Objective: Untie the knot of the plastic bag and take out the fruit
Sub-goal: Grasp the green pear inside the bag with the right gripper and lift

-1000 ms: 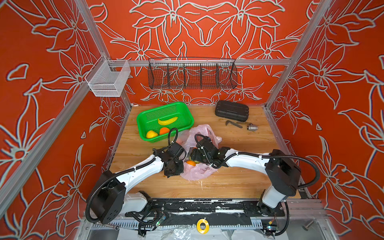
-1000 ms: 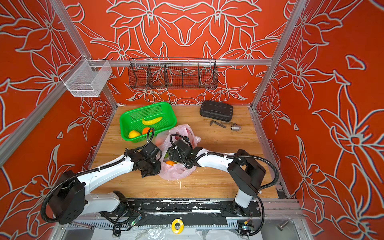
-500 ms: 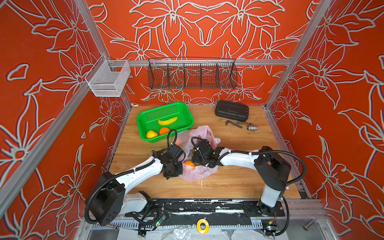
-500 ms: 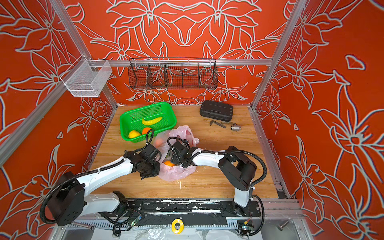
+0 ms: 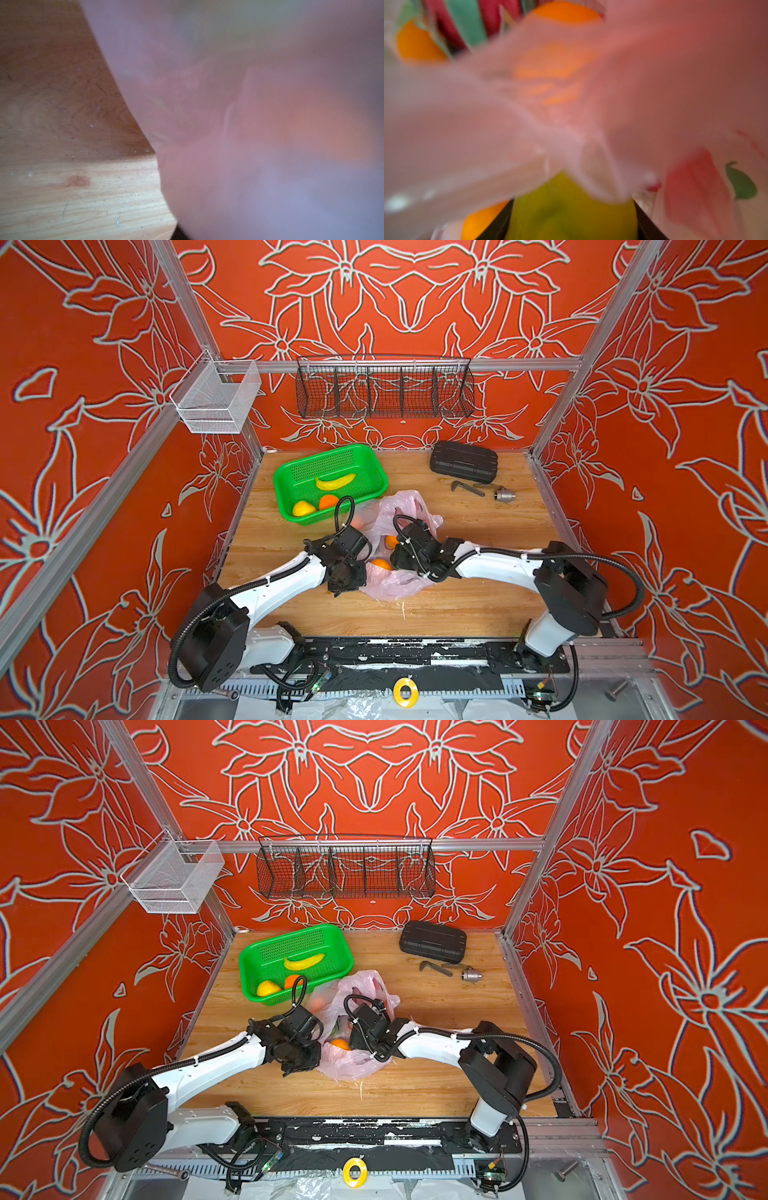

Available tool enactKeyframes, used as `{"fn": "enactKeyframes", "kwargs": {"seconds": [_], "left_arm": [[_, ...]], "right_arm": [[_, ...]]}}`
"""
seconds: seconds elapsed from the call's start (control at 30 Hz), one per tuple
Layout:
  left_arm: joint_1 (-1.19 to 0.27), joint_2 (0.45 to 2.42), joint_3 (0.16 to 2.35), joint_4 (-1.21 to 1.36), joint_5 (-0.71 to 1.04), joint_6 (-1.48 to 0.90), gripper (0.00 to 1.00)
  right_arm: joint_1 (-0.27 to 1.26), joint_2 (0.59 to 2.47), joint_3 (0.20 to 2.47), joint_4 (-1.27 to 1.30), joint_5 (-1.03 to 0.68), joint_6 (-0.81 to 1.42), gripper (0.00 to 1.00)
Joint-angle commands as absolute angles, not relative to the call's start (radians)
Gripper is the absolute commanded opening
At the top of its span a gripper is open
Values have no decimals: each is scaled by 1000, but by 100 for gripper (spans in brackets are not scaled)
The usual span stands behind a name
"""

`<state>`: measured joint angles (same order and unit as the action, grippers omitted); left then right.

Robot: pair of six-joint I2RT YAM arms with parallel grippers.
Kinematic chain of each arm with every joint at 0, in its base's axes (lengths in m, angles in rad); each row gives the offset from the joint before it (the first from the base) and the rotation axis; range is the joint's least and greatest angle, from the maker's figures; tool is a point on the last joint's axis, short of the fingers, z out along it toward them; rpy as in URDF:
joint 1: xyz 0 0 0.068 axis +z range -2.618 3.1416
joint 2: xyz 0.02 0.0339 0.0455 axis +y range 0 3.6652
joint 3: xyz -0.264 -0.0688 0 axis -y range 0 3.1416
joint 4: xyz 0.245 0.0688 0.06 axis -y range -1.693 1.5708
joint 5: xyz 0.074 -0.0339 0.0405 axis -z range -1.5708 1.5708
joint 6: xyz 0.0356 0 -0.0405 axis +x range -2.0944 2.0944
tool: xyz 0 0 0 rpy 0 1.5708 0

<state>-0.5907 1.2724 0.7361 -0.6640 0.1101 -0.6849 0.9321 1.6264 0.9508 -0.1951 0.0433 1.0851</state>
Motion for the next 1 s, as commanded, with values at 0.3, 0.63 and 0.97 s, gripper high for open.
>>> {"fn": "enactKeyframes", "kwargs": {"seconds": [0.3, 0.63, 0.97], "left_arm": [[-596, 1287, 800, -698, 64, -703, 8], [-596, 1219, 846, -694, 41, -673, 30], [-597, 995, 895, -499, 64, -463, 62]], "right_arm": [[950, 1368, 812, -100, 69, 991, 63], [948, 1131, 789, -94, 132, 900, 62], [864, 1008, 916, -129, 51, 826, 63]]}}
